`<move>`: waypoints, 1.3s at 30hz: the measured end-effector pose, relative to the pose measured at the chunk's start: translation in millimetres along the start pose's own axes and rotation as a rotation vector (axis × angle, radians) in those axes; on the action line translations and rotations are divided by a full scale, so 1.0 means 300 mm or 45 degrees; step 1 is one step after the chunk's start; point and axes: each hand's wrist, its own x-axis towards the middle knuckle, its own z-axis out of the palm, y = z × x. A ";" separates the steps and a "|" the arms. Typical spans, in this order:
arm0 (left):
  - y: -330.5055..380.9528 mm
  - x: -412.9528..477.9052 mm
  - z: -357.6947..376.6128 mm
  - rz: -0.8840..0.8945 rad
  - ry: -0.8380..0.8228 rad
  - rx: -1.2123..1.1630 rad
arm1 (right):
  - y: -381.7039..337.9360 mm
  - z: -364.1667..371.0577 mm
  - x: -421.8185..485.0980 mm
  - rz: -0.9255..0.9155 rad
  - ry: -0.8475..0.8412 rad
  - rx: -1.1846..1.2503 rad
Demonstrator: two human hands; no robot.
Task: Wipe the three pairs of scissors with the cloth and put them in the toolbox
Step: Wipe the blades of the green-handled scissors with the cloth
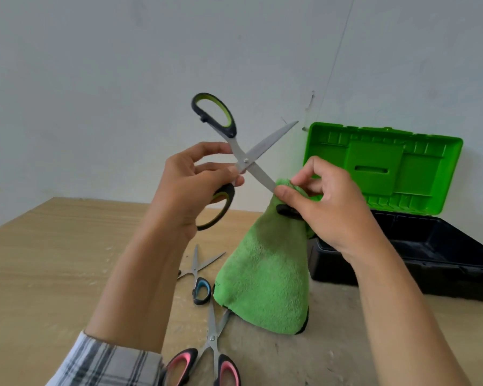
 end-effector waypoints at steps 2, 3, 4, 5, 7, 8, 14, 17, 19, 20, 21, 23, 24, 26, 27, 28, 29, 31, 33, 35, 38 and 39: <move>0.001 0.003 -0.014 -0.019 -0.025 -0.011 | 0.008 -0.011 0.002 0.013 -0.034 0.059; 0.000 0.003 -0.016 -0.037 -0.048 -0.007 | 0.011 -0.017 0.002 0.017 -0.028 0.074; -0.002 0.005 -0.018 -0.060 -0.076 0.000 | 0.014 -0.023 0.003 0.029 -0.018 0.094; -0.004 0.008 -0.022 -0.083 -0.107 0.002 | 0.017 -0.031 0.004 0.048 -0.009 0.120; -0.006 0.015 -0.045 -0.112 -0.210 0.004 | 0.023 -0.052 0.006 0.105 -0.008 0.181; -0.006 0.014 -0.060 -0.104 -0.291 0.030 | 0.028 -0.065 0.009 0.139 -0.019 0.213; -0.045 0.027 -0.086 0.628 -0.187 0.662 | 0.063 -0.138 0.018 0.274 -0.166 0.361; -0.065 0.048 -0.061 1.062 0.009 1.281 | 0.057 -0.142 0.016 0.300 -0.235 0.425; -0.084 0.057 -0.039 1.135 -0.049 1.314 | 0.052 -0.134 0.015 0.301 -0.278 0.440; -0.097 0.061 -0.027 1.182 -0.080 1.286 | 0.051 -0.129 0.014 0.299 -0.298 0.445; -0.107 0.063 -0.017 1.223 -0.115 1.252 | 0.050 -0.124 0.013 0.298 -0.311 0.453; -0.116 0.064 -0.008 1.287 -0.168 1.181 | 0.049 -0.114 0.013 0.301 -0.323 0.469; -0.117 0.065 -0.010 1.298 -0.184 1.150 | 0.049 -0.109 0.014 0.304 -0.330 0.471; -0.114 0.059 -0.018 1.262 -0.217 1.072 | 0.055 -0.104 0.016 0.320 -0.337 0.463; -0.110 0.054 -0.022 1.218 -0.239 1.034 | 0.059 -0.105 0.018 0.332 -0.332 0.450; -0.106 0.049 -0.025 1.177 -0.254 1.013 | 0.065 -0.106 0.019 0.342 -0.321 0.431; -0.102 0.044 -0.026 1.143 -0.250 1.018 | 0.069 -0.108 0.021 0.351 -0.313 0.413; -0.102 0.035 -0.019 1.049 -0.215 1.046 | 0.080 -0.111 0.023 0.368 -0.296 0.397; -0.102 0.032 -0.010 0.855 -0.181 1.024 | 0.097 -0.117 0.031 0.401 -0.199 0.388; -0.100 0.036 -0.013 0.618 -0.126 0.963 | 0.117 -0.136 0.039 0.432 -0.035 0.371; -0.089 0.041 -0.033 0.265 -0.089 0.761 | 0.129 -0.171 0.038 0.397 0.121 0.369; -0.085 0.040 -0.038 0.154 -0.106 0.620 | 0.128 -0.178 0.036 0.374 0.143 0.376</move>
